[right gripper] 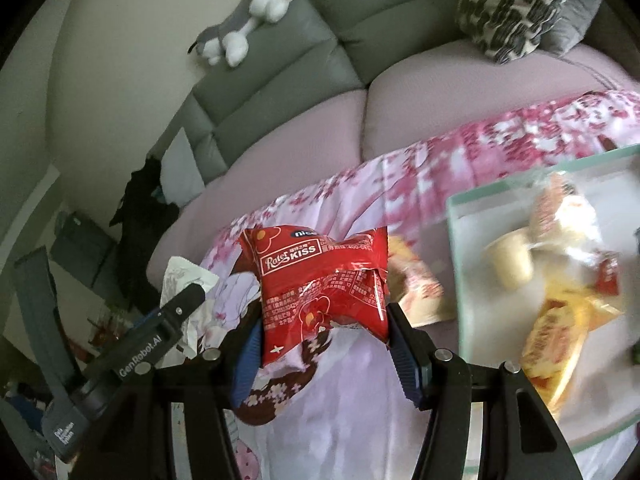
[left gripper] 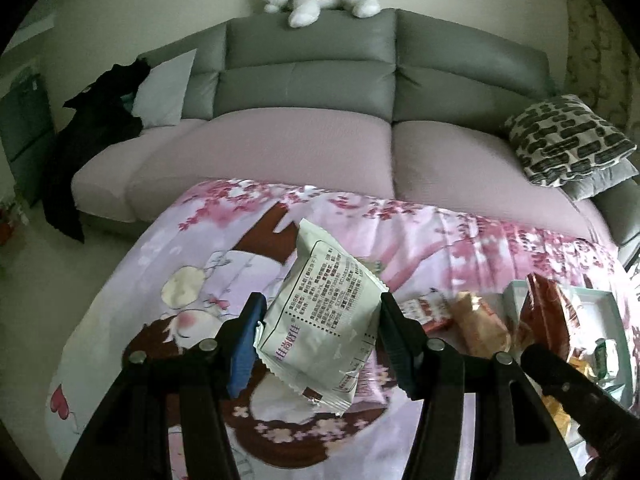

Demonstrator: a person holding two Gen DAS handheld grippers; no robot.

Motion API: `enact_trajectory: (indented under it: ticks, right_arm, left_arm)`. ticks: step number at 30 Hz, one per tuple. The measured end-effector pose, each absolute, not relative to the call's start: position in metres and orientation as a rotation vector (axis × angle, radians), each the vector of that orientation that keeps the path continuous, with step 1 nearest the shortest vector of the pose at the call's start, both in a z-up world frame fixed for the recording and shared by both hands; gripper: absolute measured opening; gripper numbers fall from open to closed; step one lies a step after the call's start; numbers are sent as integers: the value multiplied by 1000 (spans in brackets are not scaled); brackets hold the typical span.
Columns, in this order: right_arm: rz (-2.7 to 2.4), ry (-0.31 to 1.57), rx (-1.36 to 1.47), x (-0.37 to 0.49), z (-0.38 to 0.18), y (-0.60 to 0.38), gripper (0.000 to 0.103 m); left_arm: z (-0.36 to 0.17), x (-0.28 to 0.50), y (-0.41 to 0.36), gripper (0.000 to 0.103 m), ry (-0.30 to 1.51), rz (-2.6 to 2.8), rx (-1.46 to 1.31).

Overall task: Organize snacks
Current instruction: 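Carry both packs into the tray and open both tools to release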

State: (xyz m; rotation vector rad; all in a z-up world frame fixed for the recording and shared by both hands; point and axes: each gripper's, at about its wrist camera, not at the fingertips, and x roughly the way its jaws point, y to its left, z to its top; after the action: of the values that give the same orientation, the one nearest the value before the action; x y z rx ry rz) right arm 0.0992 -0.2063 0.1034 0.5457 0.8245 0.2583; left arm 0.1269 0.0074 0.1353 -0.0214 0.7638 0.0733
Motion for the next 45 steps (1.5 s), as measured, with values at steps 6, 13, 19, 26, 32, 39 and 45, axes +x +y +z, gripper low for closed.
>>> enact_trajectory:
  ticks: [6,13,19,26,32,39,45]
  right_arm:
    - [186,795,559,92,112,-238,61]
    - [112,777,578,86,113,-275,61]
    - [49,763,594,78,114,-305,61]
    - [-20,751,617,66,115,-342,61]
    - [-87,729,640,52,117,-375,61]
    - [-168,713,646,45,114,-405,61]
    - [-181,722,643,54,95,-416,61]
  left_arm:
    - [141,124,-31,58,752,-22,-17]
    - [145,120,-66,58,739,-90,-13]
    - [143,117,-95,58,746,-139,-1]
    - [143,109,-129,58,740,-199,33]
    - [137,109,-154,58,756,-233,46]
    - [128,109,-191,58,760,-291,83]
    - [115,111,-222,58,764,-349,119]
